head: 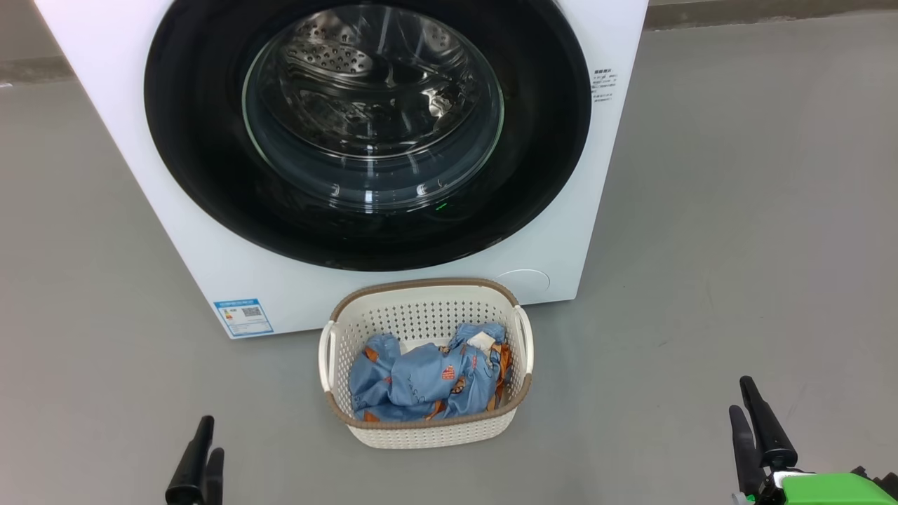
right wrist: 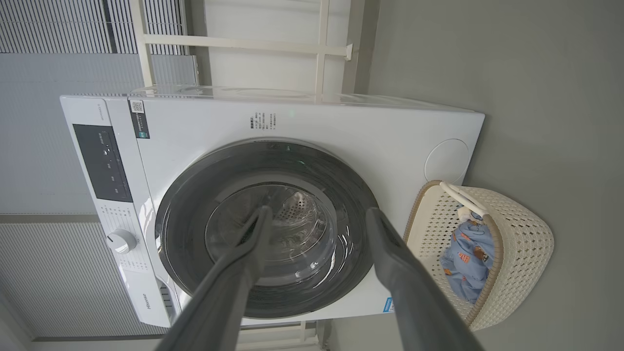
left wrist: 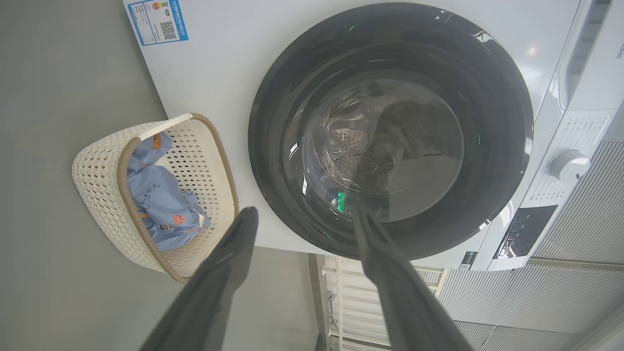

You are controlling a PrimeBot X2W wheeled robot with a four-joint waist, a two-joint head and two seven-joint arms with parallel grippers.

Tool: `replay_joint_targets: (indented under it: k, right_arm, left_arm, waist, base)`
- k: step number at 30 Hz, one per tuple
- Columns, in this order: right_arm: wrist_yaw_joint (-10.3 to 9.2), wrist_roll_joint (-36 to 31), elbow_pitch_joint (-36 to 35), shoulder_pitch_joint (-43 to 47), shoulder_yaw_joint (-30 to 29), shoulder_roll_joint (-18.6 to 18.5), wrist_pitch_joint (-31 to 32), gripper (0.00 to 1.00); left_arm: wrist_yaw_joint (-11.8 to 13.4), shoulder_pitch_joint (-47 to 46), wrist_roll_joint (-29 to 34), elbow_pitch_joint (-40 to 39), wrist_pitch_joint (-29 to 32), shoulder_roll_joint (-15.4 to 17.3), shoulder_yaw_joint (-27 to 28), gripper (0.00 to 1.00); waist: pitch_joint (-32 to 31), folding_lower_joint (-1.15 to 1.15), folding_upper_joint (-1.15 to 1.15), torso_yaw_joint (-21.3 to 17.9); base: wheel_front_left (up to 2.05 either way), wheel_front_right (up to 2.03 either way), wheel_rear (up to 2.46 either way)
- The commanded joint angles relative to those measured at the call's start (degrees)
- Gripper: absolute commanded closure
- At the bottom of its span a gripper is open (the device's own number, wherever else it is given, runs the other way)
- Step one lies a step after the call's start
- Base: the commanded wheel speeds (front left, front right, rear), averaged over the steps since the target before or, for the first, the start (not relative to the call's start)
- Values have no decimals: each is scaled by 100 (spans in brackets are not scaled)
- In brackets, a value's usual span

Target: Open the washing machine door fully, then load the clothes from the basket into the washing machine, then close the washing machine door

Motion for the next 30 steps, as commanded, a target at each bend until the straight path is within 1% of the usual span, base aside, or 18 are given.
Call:
replay_joint_targets:
  k: [1,6,8,13,20,27,30]
  right_arm:
    - [2,-60,-182,-135,34,-42,-49,0]
    - [2,-296,-180,-169,-19,-45,-133,0]
    - [3,-487,-274,-193,12,-47,-183,0]
    - [3,-670,-367,-222,-51,-50,-266,0]
    - [4,-1152,-582,-260,-69,-55,-384,0]
    - [4,-1557,-718,-292,142,-60,-500,0]
    - [4,-1838,-782,-319,194,-62,-551,0]
  left_arm:
    - [-5,-149,75,-180,-45,93,49,0]
    - [-6,-148,189,-233,-129,100,80,0]
    - [-7,-151,278,-251,-180,104,151,0]
    - [-8,-168,417,-282,-264,110,210,0]
    - [-9,-213,656,-339,-382,120,350,0]
    - [-10,-244,1205,-653,-500,129,483,0]
    - [-11,-232,1271,-740,-550,133,499,0]
  waist:
    - [-1,-1,0,1]
    - [-11,-1,0,6]
    - [-13,-1,0,8]
    - [-19,-1,0,11]
    - [-40,-1,0,29]
    - [-81,-1,0,51]
    - [-101,-1,0,58]
  base:
    - [0,0,0]
    - [0,0,0]
    - [0,0,0]
    - [0,0,0]
    - [0,0,0]
    - [0,0,0]
    - [0,0,0]
